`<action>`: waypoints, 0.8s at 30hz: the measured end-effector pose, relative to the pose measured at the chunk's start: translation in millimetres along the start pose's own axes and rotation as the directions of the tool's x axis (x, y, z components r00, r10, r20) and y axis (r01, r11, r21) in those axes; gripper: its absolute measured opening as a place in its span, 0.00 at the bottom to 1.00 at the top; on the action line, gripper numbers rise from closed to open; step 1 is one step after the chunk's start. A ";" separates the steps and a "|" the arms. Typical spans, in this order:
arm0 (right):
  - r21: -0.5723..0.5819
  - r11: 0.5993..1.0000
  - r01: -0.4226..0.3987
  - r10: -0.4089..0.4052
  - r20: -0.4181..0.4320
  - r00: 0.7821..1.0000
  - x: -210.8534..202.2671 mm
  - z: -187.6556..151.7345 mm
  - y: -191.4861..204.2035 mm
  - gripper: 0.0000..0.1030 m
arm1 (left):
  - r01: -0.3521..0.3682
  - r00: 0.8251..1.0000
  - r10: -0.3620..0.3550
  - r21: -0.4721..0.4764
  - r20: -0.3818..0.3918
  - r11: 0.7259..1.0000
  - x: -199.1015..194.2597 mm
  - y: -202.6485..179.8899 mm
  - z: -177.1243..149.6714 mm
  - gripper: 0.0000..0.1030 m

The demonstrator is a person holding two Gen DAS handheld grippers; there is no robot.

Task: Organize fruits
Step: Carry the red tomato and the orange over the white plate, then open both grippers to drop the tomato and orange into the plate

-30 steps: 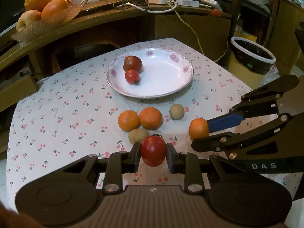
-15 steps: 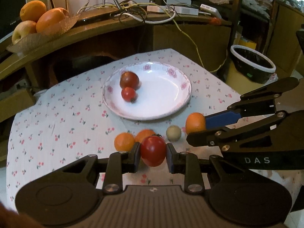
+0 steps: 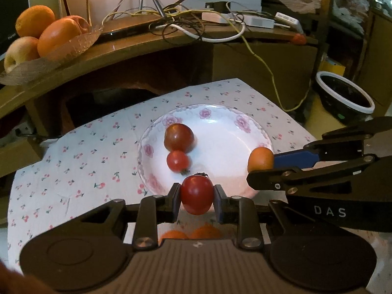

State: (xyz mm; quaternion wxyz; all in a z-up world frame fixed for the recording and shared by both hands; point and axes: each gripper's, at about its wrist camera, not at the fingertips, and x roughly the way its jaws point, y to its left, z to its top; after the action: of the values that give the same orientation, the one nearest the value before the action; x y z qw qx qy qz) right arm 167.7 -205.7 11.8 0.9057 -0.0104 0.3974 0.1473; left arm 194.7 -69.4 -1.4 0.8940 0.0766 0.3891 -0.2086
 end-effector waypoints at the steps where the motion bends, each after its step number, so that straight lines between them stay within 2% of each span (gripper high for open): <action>1: 0.007 1.000 0.000 0.000 -0.002 1.000 2.9 1.7 -2.6 0.30 | 0.001 1.000 -0.001 -0.001 -0.005 1.000 4.9 0.3 1.7 0.31; 12: 0.038 0.999 0.005 -0.003 -0.033 0.999 27.9 5.4 -20.8 0.30 | 0.019 0.999 -0.020 -0.018 -0.038 1.000 32.6 5.5 6.7 0.31; 24: 0.042 0.999 -0.008 0.009 -0.023 1.000 35.2 9.5 -22.6 0.33 | 0.002 1.000 -0.003 -0.039 -0.030 0.999 33.4 10.0 10.4 0.33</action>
State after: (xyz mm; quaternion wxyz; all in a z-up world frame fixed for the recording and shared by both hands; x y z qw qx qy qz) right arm 203.3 -216.9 -9.3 0.9003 0.0088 0.4111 0.1427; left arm 226.3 -73.9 -18.8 0.8892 0.0618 0.4064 -0.2009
